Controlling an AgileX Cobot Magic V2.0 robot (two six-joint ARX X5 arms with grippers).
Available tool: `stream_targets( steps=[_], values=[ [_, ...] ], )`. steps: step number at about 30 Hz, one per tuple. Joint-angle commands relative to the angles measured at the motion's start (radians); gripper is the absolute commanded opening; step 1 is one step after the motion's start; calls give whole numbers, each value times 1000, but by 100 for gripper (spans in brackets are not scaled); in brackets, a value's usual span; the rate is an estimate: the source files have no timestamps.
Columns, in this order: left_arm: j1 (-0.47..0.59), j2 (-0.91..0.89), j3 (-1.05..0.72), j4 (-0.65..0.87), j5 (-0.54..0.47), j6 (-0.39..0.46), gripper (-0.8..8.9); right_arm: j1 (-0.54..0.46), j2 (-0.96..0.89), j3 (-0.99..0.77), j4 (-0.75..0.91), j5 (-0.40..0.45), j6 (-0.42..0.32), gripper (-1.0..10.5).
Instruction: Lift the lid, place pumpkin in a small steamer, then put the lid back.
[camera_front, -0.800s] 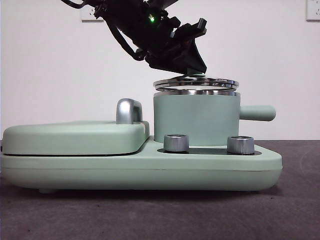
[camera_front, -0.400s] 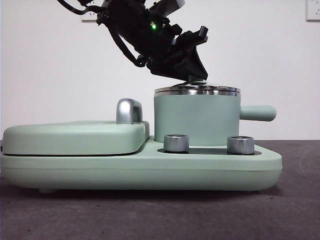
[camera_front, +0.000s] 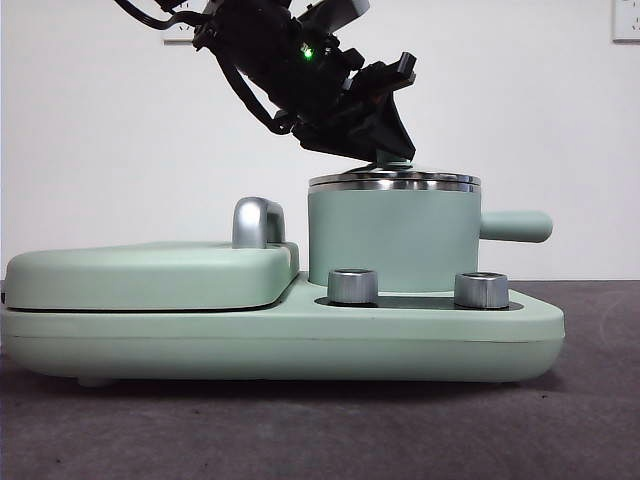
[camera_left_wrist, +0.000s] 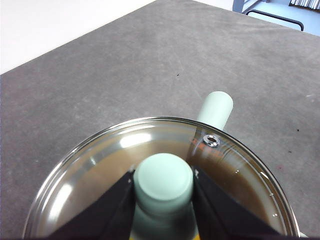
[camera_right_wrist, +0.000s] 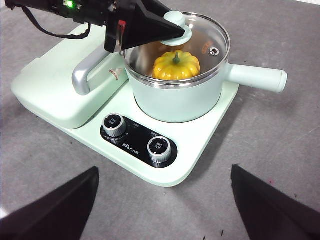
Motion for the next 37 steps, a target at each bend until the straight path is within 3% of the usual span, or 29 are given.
stream_targets(
  steps=[1, 10, 17, 21, 23, 31, 37],
  values=[
    [-10, 11, 24, -2, -2, 13, 186, 6, 4, 3, 5, 8, 13, 409],
    [-8, -77, 24, -13, -2, 13, 187, 6, 4, 3, 3, 24, 11, 409],
    [-5, -175, 24, -187, -2, -65, 186, 6, 4, 3, 3, 23, 9, 409],
    [20, -244, 24, -341, -2, -270, 186, 6, 4, 3, 3, 24, 10, 409],
    [35, -272, 24, -405, -2, -318, 186, 6, 4, 3, 3, 23, 10, 409],
    [82, -398, 16, -601, -4, -283, 186, 6, 8, 3, 7, 23, 6, 409],
    [111, -520, -54, -624, -6, -277, 186, 6, 50, 3, 11, 23, -18, 409]
  ],
)
